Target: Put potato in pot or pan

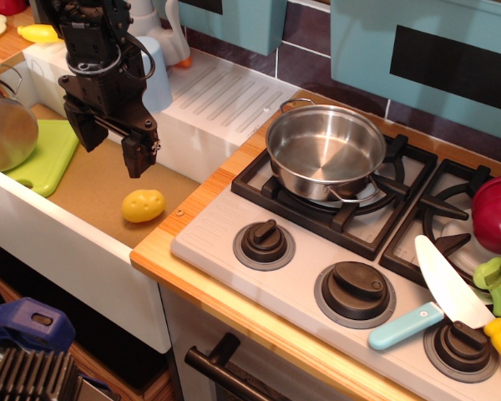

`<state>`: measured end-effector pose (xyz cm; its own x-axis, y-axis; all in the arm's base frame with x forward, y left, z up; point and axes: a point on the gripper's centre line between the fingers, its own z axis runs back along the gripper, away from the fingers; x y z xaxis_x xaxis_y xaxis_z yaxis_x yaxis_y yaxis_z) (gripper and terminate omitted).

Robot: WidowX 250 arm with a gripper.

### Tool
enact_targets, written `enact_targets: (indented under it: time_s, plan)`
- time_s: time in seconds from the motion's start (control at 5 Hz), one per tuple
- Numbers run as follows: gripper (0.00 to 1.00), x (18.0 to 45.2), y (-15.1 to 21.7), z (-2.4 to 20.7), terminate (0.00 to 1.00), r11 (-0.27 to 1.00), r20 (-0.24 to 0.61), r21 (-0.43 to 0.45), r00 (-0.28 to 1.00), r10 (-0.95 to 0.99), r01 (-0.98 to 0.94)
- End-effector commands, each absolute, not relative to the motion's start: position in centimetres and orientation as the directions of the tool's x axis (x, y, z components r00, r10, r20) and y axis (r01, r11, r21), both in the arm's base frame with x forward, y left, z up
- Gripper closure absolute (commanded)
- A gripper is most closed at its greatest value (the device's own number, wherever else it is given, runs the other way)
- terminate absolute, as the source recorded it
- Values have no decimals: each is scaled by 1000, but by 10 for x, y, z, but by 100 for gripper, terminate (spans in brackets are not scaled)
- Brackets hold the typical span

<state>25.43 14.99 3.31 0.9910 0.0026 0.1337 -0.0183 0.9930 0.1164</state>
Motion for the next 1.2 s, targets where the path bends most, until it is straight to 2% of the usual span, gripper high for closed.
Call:
enact_targets:
  time_s: [0.0, 0.4, 0.6, 1.0]
  plan:
    - [0, 254, 150, 33, 0, 993, 134, 116, 991, 3, -18]
    - [0, 271, 159, -3, 0, 990, 210, 139, 978, 7, -37]
    - [0, 274, 163, -20, 0, 991, 239, 129, 971, 11, -43]
    - [0, 278, 165, -40, 0, 996, 272, 81, 962, 22, -45]
